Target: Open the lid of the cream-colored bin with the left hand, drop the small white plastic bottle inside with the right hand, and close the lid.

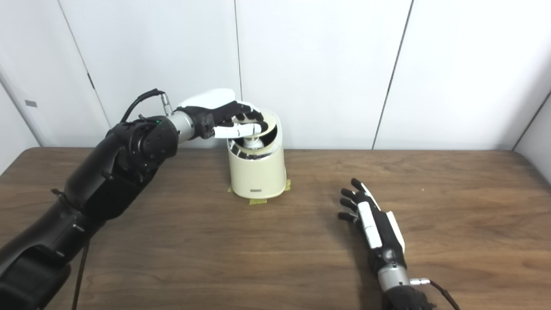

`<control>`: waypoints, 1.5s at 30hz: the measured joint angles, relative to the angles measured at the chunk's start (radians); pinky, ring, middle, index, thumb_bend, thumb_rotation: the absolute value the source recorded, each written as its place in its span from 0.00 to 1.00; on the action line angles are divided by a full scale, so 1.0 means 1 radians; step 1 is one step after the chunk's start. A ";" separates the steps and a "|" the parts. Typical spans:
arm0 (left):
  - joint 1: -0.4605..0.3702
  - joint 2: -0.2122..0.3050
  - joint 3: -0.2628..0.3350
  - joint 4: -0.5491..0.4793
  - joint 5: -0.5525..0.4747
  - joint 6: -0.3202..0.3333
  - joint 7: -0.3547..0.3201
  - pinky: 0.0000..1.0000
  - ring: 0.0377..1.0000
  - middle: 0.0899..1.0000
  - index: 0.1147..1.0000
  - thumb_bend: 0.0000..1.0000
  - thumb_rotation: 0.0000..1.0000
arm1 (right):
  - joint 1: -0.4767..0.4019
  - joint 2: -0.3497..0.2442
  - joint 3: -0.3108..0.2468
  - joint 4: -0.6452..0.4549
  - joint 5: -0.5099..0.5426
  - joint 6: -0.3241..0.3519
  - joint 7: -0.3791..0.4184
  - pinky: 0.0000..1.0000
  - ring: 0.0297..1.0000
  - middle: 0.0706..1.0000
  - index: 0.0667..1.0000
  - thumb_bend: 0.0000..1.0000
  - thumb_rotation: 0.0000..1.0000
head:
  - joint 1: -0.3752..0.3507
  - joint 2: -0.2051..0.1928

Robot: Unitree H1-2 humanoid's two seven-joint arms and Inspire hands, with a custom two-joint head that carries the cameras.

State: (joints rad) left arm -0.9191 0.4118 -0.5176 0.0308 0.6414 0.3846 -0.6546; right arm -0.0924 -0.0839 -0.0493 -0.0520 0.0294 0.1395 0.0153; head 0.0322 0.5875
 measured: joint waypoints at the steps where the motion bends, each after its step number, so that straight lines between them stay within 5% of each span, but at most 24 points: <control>1: 0.001 0.001 -0.003 -0.005 0.006 -0.001 -0.012 0.83 0.90 0.88 0.85 0.55 0.99 | 0.000 -0.002 0.000 0.000 0.000 0.000 0.001 0.73 0.83 0.84 0.92 0.59 0.95 | 0.000 0.000; 45: 0.056 0.011 -0.068 -0.068 0.271 -0.207 -0.087 0.90 0.88 0.86 0.83 0.53 1.00 | 0.012 -0.024 -0.005 -0.014 0.002 0.013 0.008 0.73 0.83 0.83 0.93 0.60 0.90 | -0.011 0.044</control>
State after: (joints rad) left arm -0.8627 0.4231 -0.5853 -0.0369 0.9122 0.1781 -0.7415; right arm -0.0808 -0.1079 -0.0546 -0.0660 0.0316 0.1524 0.0237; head 0.0215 0.6320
